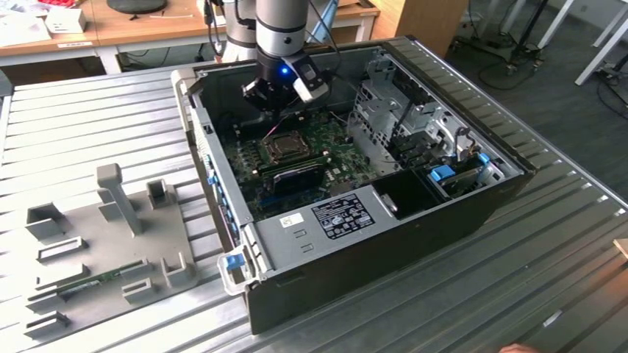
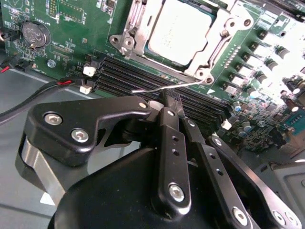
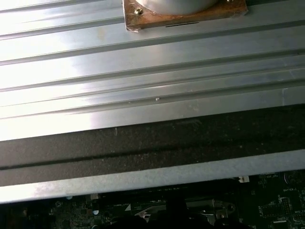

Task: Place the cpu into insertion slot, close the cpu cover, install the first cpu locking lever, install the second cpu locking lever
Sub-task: 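Install the first cpu locking lever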

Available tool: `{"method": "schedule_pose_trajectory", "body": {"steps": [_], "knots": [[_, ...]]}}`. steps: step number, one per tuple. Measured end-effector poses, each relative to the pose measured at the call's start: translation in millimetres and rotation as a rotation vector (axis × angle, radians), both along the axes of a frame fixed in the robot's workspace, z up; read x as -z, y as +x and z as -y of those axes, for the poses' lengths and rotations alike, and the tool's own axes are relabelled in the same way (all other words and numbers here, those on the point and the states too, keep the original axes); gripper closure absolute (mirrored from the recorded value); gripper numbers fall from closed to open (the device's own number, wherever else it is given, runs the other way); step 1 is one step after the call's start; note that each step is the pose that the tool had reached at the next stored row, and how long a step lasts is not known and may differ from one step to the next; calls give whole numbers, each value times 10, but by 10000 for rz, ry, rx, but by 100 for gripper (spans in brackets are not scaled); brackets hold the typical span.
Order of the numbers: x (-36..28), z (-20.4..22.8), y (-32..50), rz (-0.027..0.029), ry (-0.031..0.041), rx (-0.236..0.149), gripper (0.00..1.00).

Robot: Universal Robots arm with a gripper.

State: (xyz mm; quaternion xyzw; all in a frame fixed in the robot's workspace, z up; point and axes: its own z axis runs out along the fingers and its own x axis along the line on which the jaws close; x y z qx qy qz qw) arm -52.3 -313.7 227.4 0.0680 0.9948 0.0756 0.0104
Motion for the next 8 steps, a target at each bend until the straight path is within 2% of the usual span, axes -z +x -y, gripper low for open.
{"method": "schedule_pose_trajectory", "body": {"steps": [8], "knots": [[23,0,1,1,2,-1,90]]}}
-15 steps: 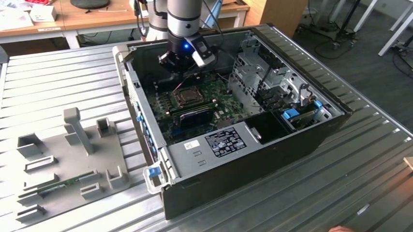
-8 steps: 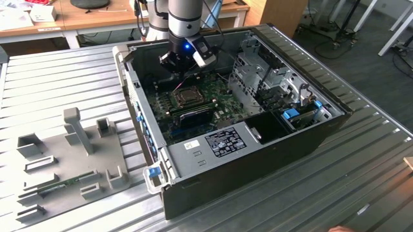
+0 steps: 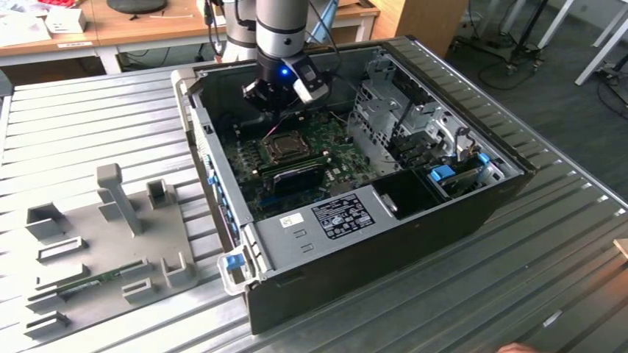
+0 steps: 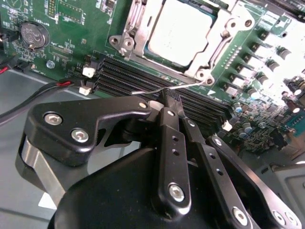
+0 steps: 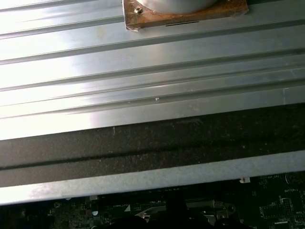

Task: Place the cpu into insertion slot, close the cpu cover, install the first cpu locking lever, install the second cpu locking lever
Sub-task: 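Install the first cpu locking lever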

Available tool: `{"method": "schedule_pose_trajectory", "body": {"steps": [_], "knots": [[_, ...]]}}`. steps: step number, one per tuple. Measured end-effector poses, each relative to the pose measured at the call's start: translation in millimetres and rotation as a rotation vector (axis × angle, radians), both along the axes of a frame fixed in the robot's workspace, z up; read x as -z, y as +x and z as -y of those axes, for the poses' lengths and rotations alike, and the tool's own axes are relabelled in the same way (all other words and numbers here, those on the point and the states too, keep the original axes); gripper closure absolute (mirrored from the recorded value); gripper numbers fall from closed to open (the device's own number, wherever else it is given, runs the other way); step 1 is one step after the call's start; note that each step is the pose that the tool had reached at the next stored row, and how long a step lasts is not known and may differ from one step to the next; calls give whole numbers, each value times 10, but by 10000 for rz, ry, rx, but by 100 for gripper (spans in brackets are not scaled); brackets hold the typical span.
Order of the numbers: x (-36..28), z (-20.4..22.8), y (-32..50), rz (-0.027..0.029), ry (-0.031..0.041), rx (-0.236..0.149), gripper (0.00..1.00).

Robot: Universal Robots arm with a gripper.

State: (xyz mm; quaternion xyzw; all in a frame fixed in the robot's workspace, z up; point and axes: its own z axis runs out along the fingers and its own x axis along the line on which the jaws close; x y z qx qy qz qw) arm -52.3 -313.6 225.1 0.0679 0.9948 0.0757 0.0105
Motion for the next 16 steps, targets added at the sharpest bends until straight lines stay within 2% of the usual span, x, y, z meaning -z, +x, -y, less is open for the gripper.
{"method": "schedule_pose_trajectory", "body": {"steps": [11,16], "knots": [[15,0,29,-2,0,0,90],[44,0,32,-1,0,0,90]]}}
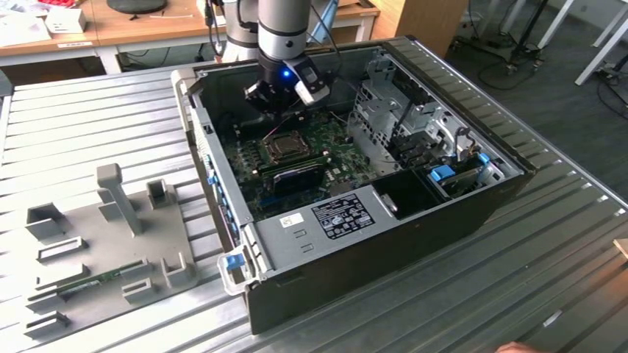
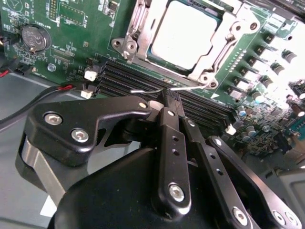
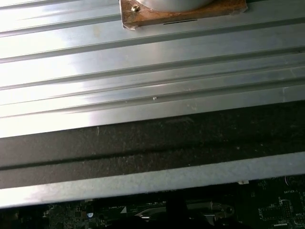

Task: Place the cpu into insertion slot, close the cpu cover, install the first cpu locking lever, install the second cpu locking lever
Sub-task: 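Install the first cpu locking lever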

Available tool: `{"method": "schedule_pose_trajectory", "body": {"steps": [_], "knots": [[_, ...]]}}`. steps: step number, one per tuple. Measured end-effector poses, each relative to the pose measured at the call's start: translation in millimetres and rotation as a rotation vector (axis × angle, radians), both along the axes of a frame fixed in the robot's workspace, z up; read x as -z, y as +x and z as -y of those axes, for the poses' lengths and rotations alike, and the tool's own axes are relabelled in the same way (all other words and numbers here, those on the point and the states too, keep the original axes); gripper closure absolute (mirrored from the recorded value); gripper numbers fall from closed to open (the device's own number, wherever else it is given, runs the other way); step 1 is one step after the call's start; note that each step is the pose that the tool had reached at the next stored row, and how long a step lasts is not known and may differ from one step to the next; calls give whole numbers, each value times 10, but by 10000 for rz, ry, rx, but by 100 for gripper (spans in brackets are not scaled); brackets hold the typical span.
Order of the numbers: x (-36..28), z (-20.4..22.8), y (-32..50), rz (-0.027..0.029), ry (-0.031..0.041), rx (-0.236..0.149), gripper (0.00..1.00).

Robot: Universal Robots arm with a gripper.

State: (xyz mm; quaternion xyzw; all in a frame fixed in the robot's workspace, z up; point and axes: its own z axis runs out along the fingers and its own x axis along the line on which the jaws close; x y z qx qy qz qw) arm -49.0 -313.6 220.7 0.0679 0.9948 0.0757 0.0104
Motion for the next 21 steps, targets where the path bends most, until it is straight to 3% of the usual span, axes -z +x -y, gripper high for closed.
{"method": "schedule_pose_trajectory", "body": {"steps": [7,13,21], "knots": [[62,0,8,-1,-1,-2,90],[79,1,70,-1,-1,-1,90],[117,0,78,1,0,0,90]]}}
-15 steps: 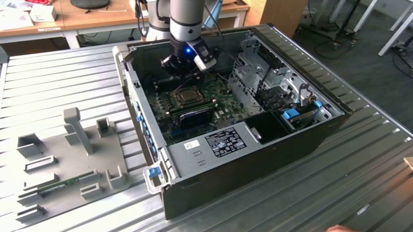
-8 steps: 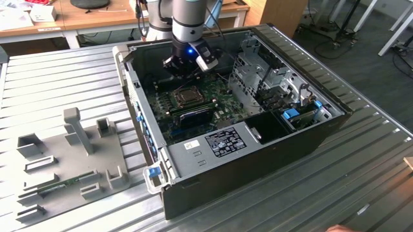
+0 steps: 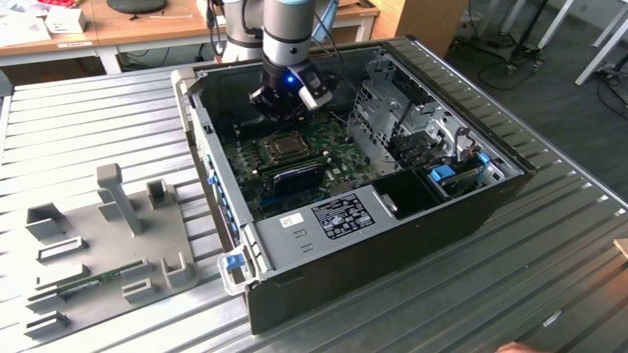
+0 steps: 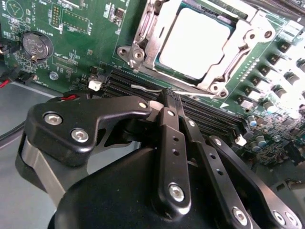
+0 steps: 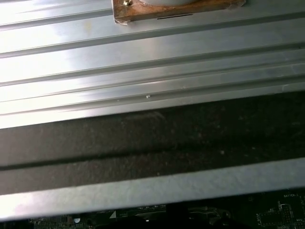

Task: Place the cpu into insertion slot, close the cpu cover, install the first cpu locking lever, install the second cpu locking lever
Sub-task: 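Install the first cpu locking lever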

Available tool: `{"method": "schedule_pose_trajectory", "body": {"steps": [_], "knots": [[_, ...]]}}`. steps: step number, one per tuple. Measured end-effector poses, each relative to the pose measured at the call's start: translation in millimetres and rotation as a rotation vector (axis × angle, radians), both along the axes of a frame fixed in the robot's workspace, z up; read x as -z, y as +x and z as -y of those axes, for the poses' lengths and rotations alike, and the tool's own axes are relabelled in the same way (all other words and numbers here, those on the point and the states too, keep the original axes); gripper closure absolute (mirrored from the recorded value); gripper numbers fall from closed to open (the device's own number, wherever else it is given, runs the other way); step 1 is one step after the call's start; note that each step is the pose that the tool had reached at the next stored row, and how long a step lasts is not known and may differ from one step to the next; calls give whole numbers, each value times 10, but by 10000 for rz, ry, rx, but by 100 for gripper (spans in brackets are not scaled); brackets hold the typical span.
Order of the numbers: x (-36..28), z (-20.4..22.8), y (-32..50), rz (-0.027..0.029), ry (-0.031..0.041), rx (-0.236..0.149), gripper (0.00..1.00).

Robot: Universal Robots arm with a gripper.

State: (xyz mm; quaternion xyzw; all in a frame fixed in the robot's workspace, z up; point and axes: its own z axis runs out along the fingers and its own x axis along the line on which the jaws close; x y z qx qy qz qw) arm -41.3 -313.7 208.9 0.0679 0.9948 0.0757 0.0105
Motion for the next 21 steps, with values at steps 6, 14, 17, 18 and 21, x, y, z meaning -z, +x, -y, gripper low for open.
{"method": "schedule_pose_trajectory", "body": {"steps": [6,14,17,18,21], "knots": [[13,0,2,-2,-2,0,90],[15,-4,2,0,0,0,90],[19,-4,3,-2,-2,44,90],[22,-4,4,-1,0,74,90],[33,-4,7,-1,0,156,90]]}}
